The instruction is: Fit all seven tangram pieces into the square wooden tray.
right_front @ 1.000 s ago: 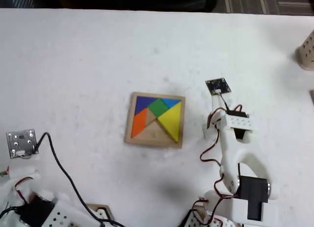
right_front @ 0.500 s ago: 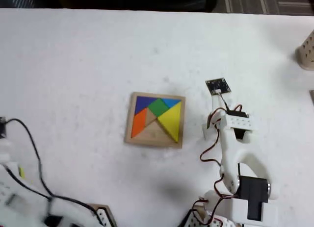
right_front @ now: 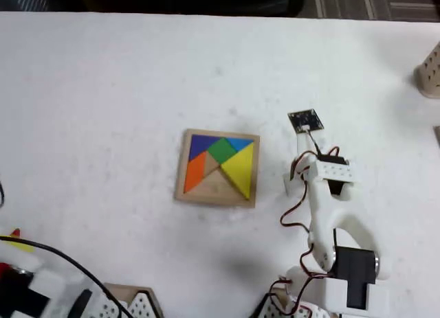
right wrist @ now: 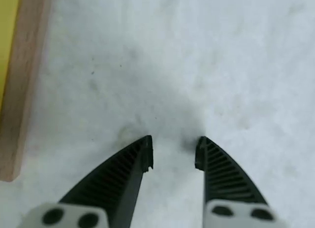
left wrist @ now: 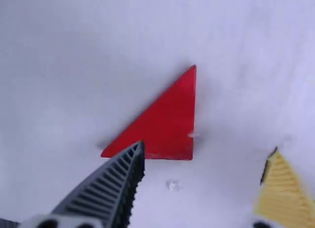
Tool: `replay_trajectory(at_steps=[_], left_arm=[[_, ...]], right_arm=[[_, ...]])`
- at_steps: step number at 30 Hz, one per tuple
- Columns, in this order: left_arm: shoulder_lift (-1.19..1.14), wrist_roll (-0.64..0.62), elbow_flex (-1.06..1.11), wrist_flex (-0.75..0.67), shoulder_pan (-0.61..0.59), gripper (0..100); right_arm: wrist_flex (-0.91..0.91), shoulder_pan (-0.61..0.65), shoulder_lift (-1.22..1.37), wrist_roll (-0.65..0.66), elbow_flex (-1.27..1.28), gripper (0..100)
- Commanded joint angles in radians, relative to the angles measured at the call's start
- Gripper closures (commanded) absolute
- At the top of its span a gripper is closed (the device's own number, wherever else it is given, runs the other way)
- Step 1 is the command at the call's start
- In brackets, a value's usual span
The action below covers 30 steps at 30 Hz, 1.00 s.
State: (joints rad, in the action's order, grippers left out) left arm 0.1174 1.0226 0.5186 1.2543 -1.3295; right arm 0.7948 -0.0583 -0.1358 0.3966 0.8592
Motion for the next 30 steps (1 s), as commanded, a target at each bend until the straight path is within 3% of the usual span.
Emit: replay_trajectory(at_steps=[1, 8, 17, 21, 30], left_arm=[[-0.058, 0.121, -0.092, 0.017, -0.012, 60], [-0.134, 0.497, -0.095, -0.021, -0.012, 63], [-0.203, 0.526, -0.091, -0.299, -0.010, 63], [-0.254, 0.681, -0.089, -0.304, -0.010, 63], [-0.346, 0.819, -0.089, -0.258, -0.010, 63]], right_arm=[[0.013, 0.028, -0.027, 0.014, 0.002, 86.1], [0.013, 0.028, -0.025, 0.014, 0.002, 86.1], [0.013, 0.028, -0.024, 0.014, 0.002, 86.1], [0.013, 0.028, -0.024, 0.014, 0.002, 86.1], [0.012, 0.030, -0.022, 0.014, 0.002, 86.1]])
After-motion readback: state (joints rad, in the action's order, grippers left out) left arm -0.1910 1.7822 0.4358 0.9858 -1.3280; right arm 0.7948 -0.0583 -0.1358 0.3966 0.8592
